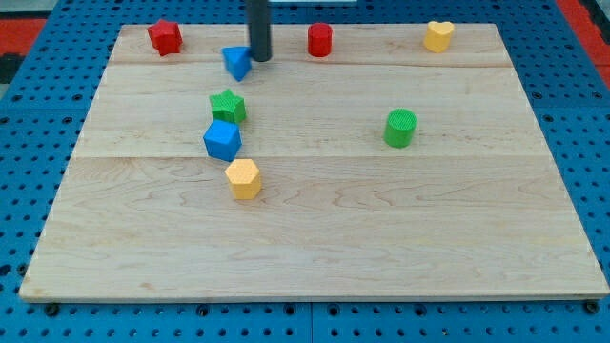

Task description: Move blue triangle towards center left

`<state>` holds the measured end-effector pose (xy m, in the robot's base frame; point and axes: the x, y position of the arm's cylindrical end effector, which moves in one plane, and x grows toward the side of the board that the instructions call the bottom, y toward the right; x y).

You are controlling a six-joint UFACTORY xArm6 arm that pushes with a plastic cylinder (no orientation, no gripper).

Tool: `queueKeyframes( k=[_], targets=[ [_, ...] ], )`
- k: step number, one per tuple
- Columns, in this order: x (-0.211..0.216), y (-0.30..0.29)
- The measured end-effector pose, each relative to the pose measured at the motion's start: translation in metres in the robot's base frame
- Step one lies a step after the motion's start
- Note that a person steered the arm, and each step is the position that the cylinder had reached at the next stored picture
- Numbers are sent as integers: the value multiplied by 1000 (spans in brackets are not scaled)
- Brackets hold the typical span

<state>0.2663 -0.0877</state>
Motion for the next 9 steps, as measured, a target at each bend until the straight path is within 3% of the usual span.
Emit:
queueKeyframes(
  k=[2, 3, 5, 6, 7, 8, 9],
  targets=[
    [35, -41],
    [3, -40],
    [65, -133],
    [55, -129],
    [12, -117],
    [33, -74],
    [57, -85]
  ],
)
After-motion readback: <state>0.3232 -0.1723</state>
